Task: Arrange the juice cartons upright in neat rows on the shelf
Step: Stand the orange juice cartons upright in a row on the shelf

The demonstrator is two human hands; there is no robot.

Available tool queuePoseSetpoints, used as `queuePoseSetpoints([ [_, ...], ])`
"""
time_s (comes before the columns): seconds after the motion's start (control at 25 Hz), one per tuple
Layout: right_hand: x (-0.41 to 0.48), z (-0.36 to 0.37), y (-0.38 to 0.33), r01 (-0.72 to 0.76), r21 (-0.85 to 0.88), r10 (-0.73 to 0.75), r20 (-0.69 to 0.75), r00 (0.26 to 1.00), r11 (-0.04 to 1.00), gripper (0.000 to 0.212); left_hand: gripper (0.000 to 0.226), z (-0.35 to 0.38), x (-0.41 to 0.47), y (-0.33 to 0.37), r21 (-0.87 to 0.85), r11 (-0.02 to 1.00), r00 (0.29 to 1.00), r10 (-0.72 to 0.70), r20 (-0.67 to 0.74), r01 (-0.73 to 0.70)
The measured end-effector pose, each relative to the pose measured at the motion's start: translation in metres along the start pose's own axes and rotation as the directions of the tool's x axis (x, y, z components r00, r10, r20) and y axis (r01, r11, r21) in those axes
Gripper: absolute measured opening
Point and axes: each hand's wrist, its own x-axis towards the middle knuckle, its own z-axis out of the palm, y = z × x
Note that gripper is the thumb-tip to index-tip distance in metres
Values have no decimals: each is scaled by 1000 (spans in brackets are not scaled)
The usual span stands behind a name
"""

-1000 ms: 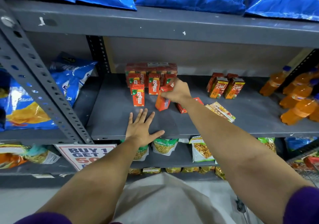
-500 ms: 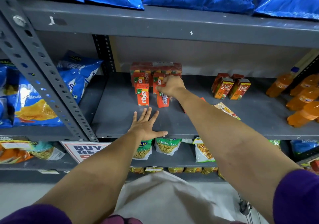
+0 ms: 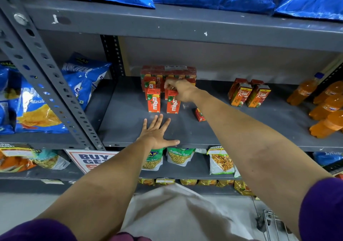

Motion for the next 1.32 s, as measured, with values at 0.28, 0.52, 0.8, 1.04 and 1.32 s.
queuePoseSetpoints([
  [0.28,-40,-8,57,-125,352,171,-103,980,928,60,99,4,-5,0,-44,997,991,50,-122,-56],
  [0.52,-69,32,101,-145,-269,187,138,973,952,73,92,14,0,40,53,966,939,257,-229,-252],
  [0.8,-60,18,86,-266,-282,224,-173,959,922,62,101,16,12,57,68,984,971,175,-160,-166],
  [1.04,-38,10,72,-421,277,498,-340,798,864,58,103,15,14,57,59,985,976,166,-139,-160],
  [1.32,-33,18,64,-290,75,299,-313,902,954,61,104,11,15,57,6,988,980,154,-127,-154],
])
